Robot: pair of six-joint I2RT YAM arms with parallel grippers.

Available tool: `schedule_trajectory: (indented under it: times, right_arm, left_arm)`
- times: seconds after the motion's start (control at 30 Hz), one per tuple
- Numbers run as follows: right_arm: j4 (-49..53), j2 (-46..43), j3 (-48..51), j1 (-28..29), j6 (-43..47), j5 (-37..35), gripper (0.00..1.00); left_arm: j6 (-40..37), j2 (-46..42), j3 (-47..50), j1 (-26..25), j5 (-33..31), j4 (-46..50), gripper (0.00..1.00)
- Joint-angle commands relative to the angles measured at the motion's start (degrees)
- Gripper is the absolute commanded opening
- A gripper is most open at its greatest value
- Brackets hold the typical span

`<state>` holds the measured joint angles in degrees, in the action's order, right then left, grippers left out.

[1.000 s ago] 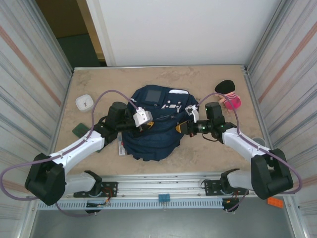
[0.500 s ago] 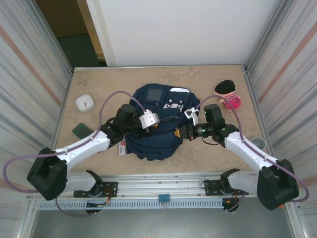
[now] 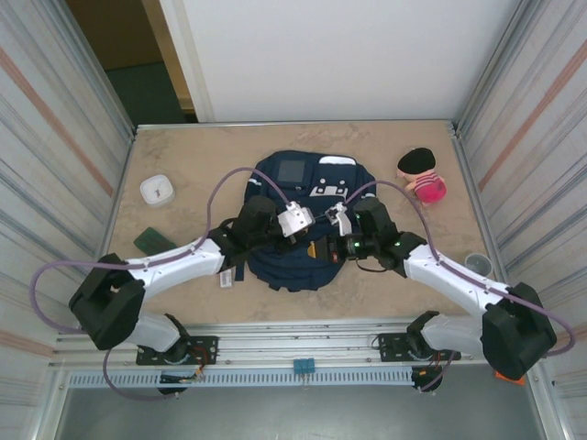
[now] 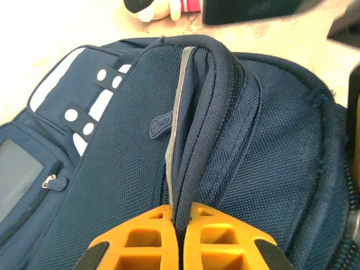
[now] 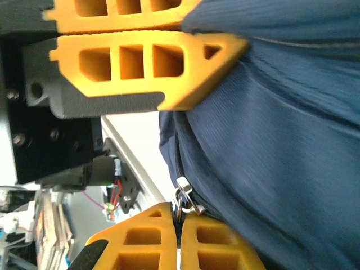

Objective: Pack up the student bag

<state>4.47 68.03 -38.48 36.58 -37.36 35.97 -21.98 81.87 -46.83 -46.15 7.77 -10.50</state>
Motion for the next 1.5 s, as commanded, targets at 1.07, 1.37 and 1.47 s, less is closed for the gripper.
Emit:
schedule_trajectory:
  times: [1.07, 1.37, 1.47]
  right_arm:
    - [-4.34, -9.51, 2.68, -11.57, -24.94, -8.19, 0.58]
    - [-6.09, -10.21, 2.45, -12.74, -25.08, -8.35, 0.05]
    - [-6.06, -10.63, 2.01, -12.67, -24.80, -8.33, 0.05]
  left_arm:
    - [3.77, -0.70, -2.21, 1.41, 20.18, -11.05, 0.00]
    - [12.76, -6.53, -1.55, 0.12, 15.41, -2.50, 0.38]
    - [19.50, -10.37, -1.35, -0.76, 10.94, 5.37, 0.49]
